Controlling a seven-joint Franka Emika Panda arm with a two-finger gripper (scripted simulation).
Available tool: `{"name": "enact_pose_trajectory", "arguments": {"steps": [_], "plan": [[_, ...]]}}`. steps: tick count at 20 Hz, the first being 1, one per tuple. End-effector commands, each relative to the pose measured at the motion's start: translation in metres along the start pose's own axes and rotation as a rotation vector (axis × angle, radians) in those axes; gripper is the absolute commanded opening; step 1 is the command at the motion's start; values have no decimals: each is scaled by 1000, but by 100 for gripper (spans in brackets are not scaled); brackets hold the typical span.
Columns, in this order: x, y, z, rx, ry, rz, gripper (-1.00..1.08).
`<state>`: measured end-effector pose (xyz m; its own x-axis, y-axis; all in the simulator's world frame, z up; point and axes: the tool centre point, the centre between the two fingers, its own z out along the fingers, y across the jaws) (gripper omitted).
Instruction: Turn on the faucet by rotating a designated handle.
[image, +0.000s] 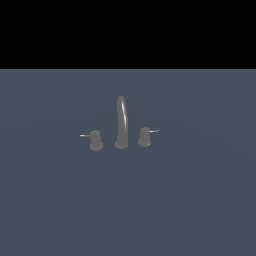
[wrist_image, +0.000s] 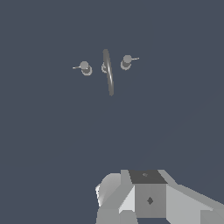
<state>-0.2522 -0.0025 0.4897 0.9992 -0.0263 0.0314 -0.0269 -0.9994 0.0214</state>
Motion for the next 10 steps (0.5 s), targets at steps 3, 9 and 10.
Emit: {"name": "enact_pose_trajectory", "arguments": {"steps": [3,9,10], "plan": [[0,0,1,0,0,2,-100],[2,-8,10,0,-1,32,-100],[3,-10,12,0,-1,41,-100]]}}
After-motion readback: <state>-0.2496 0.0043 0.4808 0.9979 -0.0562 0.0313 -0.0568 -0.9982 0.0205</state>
